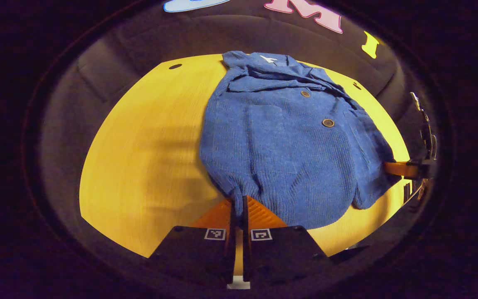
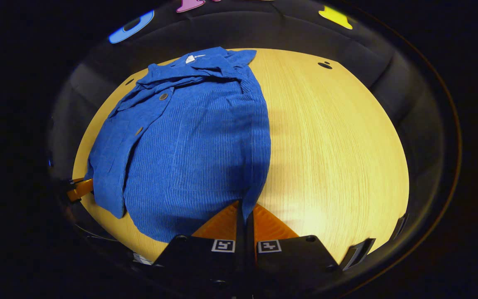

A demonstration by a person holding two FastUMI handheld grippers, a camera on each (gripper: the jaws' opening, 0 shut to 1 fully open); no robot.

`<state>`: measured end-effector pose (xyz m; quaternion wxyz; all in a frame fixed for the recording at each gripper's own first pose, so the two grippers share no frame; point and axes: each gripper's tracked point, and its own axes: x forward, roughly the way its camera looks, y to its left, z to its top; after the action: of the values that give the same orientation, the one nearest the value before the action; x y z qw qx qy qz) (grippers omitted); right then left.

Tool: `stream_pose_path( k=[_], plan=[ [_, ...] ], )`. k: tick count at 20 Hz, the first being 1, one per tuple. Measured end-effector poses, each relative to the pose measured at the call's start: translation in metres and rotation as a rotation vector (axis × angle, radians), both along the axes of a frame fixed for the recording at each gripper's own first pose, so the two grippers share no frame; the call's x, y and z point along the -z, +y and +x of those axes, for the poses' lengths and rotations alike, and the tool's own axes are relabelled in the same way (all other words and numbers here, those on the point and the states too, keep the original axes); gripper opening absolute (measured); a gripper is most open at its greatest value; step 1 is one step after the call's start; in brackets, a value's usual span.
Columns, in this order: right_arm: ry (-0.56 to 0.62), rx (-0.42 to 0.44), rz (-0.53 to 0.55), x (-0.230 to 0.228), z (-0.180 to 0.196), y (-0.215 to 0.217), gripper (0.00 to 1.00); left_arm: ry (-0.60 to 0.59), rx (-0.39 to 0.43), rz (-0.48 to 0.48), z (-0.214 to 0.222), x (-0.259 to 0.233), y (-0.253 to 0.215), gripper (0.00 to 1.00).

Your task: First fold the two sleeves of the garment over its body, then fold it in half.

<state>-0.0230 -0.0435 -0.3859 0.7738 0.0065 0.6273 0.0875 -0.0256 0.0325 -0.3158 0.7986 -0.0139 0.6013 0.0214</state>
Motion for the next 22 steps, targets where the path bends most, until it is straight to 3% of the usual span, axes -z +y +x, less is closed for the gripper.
stream_pose_path(
  k=[1, 2, 5, 8, 14, 22],
  plan=[
    [-0.007, -0.021, 0.024, -0.001, 0.002, 0.003, 0.18, 0.003, -0.006, -0.035, 0.001, 0.002, -0.009, 0.0],
    [0.001, -0.012, 0.039, -0.002, 0.0, 0.002, 0.05, 0.013, -0.006, -0.059, 0.0, 0.003, -0.014, 0.0],
    [0.023, 0.049, 0.077, -0.006, 0.005, 0.004, 0.05, 0.019, -0.019, -0.08, 0.005, -0.002, -0.021, 0.0],
    [-0.016, 0.081, 0.153, -0.032, 0.033, 0.025, 0.05, -0.047, -0.017, -0.122, 0.026, -0.028, -0.031, 0.0],
    [-0.232, 0.072, 0.273, -0.093, 0.158, 0.06, 0.05, -0.231, 0.027, -0.172, 0.117, -0.09, -0.037, 0.0],
    [-0.426, 0.077, 0.301, -0.097, 0.331, 0.084, 0.05, -0.463, 0.083, -0.101, 0.298, -0.121, -0.005, 0.0]
  ],
)
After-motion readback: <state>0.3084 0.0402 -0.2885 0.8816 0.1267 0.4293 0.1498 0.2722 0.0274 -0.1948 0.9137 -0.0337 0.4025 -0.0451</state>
